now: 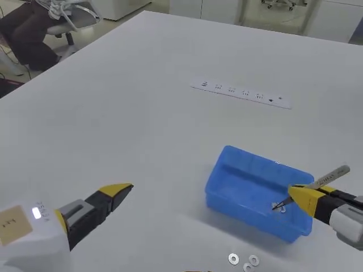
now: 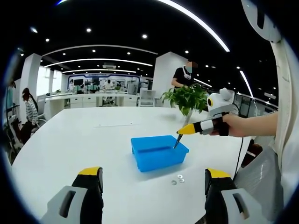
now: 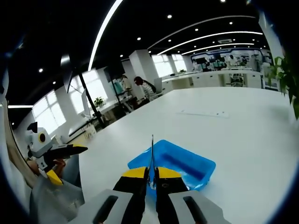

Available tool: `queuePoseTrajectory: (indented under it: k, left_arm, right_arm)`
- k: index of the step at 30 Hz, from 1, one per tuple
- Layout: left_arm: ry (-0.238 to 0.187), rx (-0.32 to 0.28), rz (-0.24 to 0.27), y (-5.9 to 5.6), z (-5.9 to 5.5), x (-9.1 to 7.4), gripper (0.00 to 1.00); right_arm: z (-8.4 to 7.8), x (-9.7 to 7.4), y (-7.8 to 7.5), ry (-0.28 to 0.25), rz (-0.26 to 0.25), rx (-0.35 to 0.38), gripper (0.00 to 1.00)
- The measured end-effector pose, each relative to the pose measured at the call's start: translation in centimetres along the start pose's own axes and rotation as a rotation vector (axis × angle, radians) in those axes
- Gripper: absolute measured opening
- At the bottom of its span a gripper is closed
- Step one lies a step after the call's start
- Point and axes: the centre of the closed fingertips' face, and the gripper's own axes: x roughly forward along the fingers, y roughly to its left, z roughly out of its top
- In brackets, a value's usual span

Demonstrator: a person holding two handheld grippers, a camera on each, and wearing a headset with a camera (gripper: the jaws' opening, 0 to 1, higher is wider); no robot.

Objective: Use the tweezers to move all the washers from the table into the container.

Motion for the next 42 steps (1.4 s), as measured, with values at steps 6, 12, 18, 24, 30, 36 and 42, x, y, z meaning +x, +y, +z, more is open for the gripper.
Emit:
queuePoseTrajectory:
  k: [6,12,18,24,30,36,42]
  left_arm:
    - [0.0,-0.003,0.0,0.0,0.0,0.0,0.92]
    - [-0.002,-0.005,0.001,0.1,0.0,0.0,0.92]
    - [0.001,-0.003,-0.001,0.1,-0.1,0.0,0.92]
    - [0.001,-0.001,-0.001,0.1,-0.1,0.1,0.92]
    - [0.002,0.001,-0.001,0.0,-0.1,0.1,0.92]
    - [0.002,-0.001,-0.002,0.0,-0.1,0.1,0.92]
    - [0.004,0.002,-0.001,0.0,-0.1,0.1,0.92]
  right_arm:
    - [0.5,0.9,-1.3,0.012,-0.014,-0.009,0.03]
    - [0.1,2.1,-2.8,0.049,-0.034,-0.012,0.03]
    - [-0.8,3.1,-3.8,0.097,-0.038,-0.003,0.03]
    - [-1.8,3.6,-4.5,0.136,-0.042,-0.002,0.03]
    - [-2.5,4.2,-4.7,0.168,-0.046,-0.019,0.03]
    - [-2.8,4.7,-4.8,0.181,-0.05,-0.034,0.03]
    - [-3.3,4.8,-4.8,0.204,-0.059,-0.073,0.03]
